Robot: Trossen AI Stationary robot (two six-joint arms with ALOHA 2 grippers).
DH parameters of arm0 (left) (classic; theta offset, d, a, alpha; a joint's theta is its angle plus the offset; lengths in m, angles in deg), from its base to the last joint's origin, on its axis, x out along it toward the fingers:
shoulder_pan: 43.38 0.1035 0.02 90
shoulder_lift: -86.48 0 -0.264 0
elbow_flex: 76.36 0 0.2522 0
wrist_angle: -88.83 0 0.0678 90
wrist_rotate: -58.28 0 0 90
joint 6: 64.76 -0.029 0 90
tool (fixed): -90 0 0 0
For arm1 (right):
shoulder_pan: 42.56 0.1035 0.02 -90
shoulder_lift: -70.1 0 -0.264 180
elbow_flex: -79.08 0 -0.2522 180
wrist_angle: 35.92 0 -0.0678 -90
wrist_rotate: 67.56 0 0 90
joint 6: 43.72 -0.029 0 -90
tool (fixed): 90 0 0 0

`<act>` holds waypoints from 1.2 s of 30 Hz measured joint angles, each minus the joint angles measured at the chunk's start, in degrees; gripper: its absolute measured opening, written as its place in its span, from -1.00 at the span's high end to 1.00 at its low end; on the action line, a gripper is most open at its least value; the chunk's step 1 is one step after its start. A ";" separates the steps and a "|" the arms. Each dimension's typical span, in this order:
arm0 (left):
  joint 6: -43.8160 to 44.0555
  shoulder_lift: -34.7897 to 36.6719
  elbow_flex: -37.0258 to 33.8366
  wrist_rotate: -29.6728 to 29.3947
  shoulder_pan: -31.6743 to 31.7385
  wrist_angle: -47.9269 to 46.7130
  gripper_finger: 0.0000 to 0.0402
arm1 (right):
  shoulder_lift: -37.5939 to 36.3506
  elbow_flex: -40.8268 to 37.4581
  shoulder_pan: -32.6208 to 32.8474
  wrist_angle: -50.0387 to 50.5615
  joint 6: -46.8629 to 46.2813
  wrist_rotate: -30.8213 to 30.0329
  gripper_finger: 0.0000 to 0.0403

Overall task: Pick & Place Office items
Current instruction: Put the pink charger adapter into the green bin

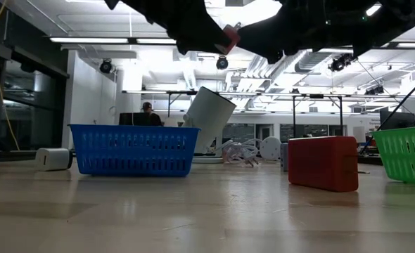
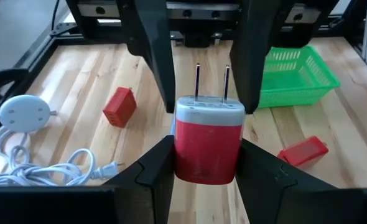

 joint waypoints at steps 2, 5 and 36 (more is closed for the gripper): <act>-0.78 0.00 0.00 0.00 0.02 1.06 0.31 | 0.00 0.02 0.00 -0.48 0.01 0.00 0.11; -1.03 -0.02 0.00 0.00 0.02 1.72 0.31 | 0.00 0.02 0.00 -0.30 0.02 0.00 0.11; -1.35 -0.02 0.00 0.02 0.04 5.77 0.31 | 0.00 0.02 0.00 -5.43 1.57 1.49 0.11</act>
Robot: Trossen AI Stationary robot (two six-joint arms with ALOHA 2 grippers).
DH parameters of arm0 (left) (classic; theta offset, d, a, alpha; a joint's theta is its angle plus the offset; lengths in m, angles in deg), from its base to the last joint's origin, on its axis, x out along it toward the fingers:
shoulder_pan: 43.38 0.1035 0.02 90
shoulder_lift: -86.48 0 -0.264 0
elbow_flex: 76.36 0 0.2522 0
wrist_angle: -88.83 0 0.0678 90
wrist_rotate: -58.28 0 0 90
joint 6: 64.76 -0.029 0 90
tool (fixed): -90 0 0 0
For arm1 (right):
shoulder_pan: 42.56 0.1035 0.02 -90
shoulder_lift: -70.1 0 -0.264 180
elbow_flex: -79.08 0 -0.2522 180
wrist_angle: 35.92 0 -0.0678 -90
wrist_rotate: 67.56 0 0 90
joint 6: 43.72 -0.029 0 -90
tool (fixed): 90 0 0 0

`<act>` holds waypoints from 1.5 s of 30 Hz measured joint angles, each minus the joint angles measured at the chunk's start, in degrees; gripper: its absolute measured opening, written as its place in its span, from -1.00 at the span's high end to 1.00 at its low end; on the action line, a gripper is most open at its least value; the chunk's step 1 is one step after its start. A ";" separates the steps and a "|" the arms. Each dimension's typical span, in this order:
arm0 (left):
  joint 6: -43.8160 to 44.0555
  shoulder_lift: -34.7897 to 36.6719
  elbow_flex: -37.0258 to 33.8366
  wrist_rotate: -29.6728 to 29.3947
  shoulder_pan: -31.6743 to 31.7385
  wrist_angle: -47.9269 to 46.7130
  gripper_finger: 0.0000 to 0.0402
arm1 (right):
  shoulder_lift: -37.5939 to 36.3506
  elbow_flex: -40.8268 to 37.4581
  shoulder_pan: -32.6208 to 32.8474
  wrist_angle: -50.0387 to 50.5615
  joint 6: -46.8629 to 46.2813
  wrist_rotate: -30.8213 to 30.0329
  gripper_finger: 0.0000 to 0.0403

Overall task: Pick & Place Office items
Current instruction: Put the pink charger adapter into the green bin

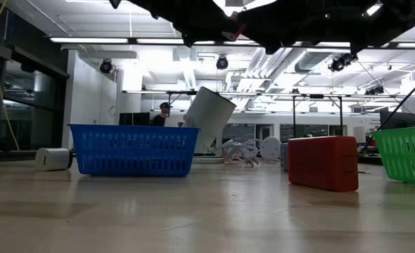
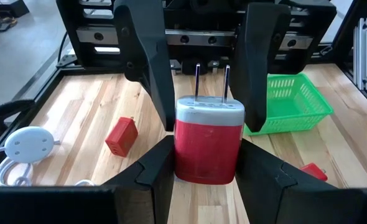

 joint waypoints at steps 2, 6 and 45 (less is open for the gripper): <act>-0.02 0.00 0.00 0.00 0.00 0.00 0.31 | 0.00 0.00 0.00 -0.02 0.00 0.00 0.11; -0.13 0.00 0.00 0.00 0.00 0.06 0.31 | 0.00 0.00 0.00 0.00 0.00 0.00 0.11; -2.42 0.00 0.00 0.24 0.00 0.78 -0.07 | -0.02 0.02 0.00 1.85 0.19 -0.64 0.39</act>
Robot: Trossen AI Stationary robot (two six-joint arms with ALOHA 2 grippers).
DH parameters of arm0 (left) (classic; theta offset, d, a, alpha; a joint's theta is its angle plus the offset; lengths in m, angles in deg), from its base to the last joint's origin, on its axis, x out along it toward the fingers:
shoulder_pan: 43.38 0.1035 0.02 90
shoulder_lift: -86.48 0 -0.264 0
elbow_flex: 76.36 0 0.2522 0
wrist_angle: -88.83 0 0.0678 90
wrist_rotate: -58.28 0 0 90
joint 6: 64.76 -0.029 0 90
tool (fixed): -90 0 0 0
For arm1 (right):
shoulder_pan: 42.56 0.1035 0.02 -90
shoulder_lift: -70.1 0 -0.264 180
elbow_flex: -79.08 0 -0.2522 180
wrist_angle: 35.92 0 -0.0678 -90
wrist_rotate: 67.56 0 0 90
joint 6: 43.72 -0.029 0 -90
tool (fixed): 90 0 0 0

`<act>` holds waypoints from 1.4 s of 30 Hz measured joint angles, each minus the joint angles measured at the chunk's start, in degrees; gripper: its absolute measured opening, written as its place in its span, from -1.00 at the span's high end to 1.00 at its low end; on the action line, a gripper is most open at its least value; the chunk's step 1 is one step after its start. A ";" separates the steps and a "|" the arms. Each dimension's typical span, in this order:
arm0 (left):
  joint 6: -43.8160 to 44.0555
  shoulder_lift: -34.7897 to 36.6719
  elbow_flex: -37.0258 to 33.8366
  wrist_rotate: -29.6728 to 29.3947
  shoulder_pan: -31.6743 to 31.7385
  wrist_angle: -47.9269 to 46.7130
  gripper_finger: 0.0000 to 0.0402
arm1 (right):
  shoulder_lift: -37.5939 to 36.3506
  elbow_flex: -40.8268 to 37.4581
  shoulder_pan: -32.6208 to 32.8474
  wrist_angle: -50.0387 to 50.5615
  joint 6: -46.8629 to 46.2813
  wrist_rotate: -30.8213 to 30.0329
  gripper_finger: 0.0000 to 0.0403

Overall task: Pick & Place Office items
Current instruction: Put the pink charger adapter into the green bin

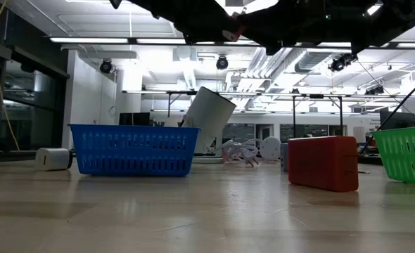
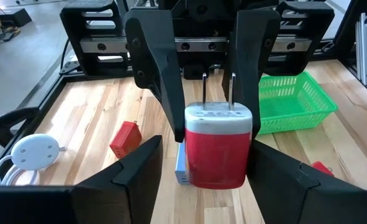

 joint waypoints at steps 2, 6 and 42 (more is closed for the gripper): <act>-0.01 0.00 -0.02 0.01 0.01 -0.08 -0.08 | -0.03 0.02 0.04 0.39 -0.09 -0.68 0.39; 0.11 0.00 -0.02 0.03 -0.03 -0.23 -0.08 | -0.33 0.02 0.04 0.98 -0.11 -0.90 0.39; 0.23 0.02 -0.02 0.20 -0.94 -1.02 -0.08 | -23.86 -0.02 35.07 66.38 -70.95 -21.28 0.40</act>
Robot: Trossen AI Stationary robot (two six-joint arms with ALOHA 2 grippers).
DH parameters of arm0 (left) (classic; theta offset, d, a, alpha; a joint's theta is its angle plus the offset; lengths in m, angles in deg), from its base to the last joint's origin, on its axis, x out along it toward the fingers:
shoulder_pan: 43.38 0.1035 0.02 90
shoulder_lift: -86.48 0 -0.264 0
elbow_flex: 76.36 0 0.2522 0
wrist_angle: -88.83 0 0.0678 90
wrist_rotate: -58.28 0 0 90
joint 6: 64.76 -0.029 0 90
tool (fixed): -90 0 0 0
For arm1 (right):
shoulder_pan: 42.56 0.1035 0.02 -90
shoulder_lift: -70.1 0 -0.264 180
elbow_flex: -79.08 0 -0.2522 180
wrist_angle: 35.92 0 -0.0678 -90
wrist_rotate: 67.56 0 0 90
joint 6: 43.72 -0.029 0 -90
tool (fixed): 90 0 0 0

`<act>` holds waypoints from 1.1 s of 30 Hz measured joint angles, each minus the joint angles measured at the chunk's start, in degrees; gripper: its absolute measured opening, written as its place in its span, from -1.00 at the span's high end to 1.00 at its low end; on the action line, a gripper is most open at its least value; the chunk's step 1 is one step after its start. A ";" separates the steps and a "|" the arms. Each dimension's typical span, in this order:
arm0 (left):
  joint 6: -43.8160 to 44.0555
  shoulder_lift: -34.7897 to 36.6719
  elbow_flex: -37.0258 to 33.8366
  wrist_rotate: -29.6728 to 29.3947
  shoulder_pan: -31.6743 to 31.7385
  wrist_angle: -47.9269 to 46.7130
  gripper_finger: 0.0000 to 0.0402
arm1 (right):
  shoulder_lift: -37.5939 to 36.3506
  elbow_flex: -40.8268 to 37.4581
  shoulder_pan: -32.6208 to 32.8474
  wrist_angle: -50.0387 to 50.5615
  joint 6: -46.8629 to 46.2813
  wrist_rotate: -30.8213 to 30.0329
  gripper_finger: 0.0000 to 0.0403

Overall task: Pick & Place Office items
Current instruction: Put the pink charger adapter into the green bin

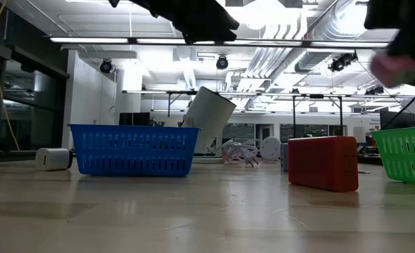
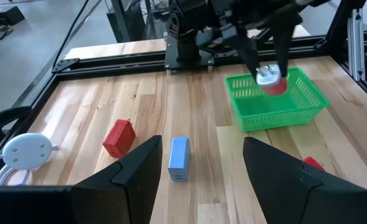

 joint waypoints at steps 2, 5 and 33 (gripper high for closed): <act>0.03 0.00 0.00 0.00 0.00 -0.12 -0.08 | 1.72 0.00 1.60 0.43 -4.20 0.71 0.40; 0.16 0.00 0.00 0.00 0.00 -0.19 -0.08 | 4.85 0.00 3.40 0.96 -10.12 1.72 0.41; 0.14 0.00 -0.02 0.00 0.00 -0.30 -0.08 | 14.85 0.00 7.53 -2.15 -21.94 9.29 0.22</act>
